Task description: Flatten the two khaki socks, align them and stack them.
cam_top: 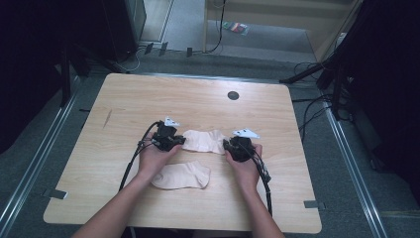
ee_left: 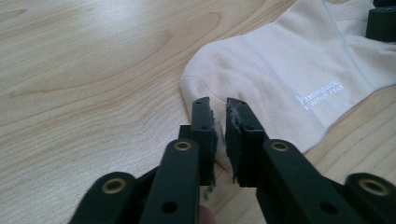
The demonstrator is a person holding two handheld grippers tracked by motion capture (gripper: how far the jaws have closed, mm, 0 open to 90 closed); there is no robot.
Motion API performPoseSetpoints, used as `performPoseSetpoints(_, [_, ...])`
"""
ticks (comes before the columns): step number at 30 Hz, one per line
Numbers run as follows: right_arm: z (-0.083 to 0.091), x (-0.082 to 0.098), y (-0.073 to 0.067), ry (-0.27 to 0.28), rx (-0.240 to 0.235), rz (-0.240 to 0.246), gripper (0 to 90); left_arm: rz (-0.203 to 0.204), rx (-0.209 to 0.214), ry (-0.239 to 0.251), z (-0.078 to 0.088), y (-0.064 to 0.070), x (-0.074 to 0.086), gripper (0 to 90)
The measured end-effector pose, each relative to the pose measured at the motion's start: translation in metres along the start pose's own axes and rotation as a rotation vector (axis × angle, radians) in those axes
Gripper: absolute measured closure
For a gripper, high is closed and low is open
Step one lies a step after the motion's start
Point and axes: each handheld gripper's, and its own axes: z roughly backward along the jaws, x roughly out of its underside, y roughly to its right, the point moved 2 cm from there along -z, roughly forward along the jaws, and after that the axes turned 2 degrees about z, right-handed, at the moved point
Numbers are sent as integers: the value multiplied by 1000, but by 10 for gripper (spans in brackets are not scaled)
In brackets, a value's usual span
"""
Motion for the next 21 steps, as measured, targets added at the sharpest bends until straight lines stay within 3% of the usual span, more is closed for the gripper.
performPoseSetpoints(2, [1, 1, -2, 2, 21, 19, 819, 3, 25, -16, 1, -2, 0, 898])
performPoseSetpoints(5, [3, 2, -4, 6, 38, 40, 874, -32, 8, -10, 5, -1, 1, 900])
performPoseSetpoints(18, [33, -11, -11, 93, -74, -50, 883, -13, 25, 125, 48, -7, 12, 900])
performPoseSetpoints(21, [39, -12, -16, 99, -98, -46, 883, -5, 31, 146, 59, -8, 18, 900])
